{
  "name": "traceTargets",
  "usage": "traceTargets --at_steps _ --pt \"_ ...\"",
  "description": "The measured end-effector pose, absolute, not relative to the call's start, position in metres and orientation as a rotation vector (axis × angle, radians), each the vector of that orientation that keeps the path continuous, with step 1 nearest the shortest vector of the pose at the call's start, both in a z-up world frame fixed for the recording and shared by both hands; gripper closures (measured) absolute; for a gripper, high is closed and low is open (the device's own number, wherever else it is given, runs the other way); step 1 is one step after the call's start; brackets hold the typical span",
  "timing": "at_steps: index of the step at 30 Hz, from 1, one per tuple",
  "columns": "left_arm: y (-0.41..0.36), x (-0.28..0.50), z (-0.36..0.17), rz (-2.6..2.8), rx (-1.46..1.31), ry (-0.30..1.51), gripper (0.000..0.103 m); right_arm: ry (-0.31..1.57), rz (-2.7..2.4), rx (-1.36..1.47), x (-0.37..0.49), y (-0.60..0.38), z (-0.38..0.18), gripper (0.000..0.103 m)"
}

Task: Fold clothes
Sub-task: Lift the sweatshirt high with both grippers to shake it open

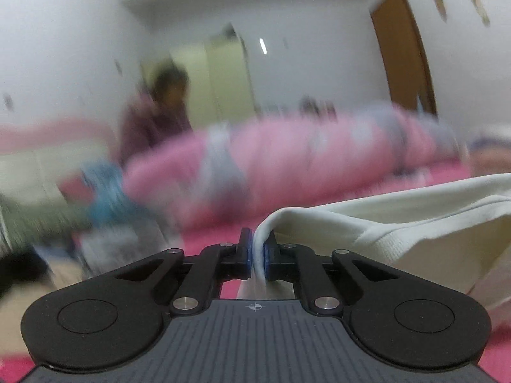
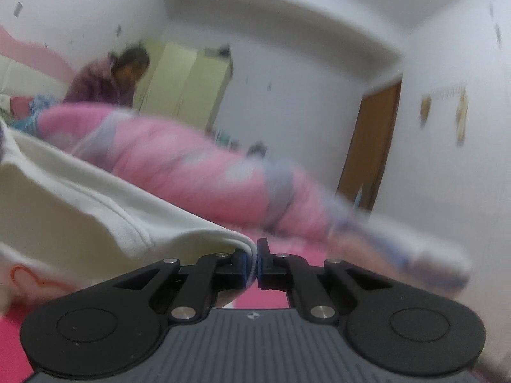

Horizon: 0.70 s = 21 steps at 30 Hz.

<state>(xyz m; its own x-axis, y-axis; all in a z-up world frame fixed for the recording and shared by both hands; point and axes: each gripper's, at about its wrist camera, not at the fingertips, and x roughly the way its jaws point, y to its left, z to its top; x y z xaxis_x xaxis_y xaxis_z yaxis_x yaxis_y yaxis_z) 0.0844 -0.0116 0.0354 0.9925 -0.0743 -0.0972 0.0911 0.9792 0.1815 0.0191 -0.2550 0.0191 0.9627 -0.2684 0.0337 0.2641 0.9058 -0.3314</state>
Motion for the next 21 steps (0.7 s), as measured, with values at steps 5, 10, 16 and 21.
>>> traceTargets --at_steps 5,10,16,21 --pt "-0.001 0.056 0.114 -0.051 0.139 -0.128 0.097 -0.159 -0.295 -0.38 0.004 -0.248 0.089 0.099" --pt "0.007 0.022 0.174 -0.044 0.098 -0.294 0.097 -0.358 -0.316 -0.415 -0.022 -0.24 0.168 0.099" --pt "0.014 -0.02 0.236 -0.046 0.059 -0.464 0.097 -0.49 -0.34 -0.427 -0.055 -0.236 0.209 0.099" --pt "0.015 -0.047 0.266 -0.049 0.064 -0.547 0.097 -0.583 -0.36 -0.432 -0.08 -0.233 0.234 0.099"
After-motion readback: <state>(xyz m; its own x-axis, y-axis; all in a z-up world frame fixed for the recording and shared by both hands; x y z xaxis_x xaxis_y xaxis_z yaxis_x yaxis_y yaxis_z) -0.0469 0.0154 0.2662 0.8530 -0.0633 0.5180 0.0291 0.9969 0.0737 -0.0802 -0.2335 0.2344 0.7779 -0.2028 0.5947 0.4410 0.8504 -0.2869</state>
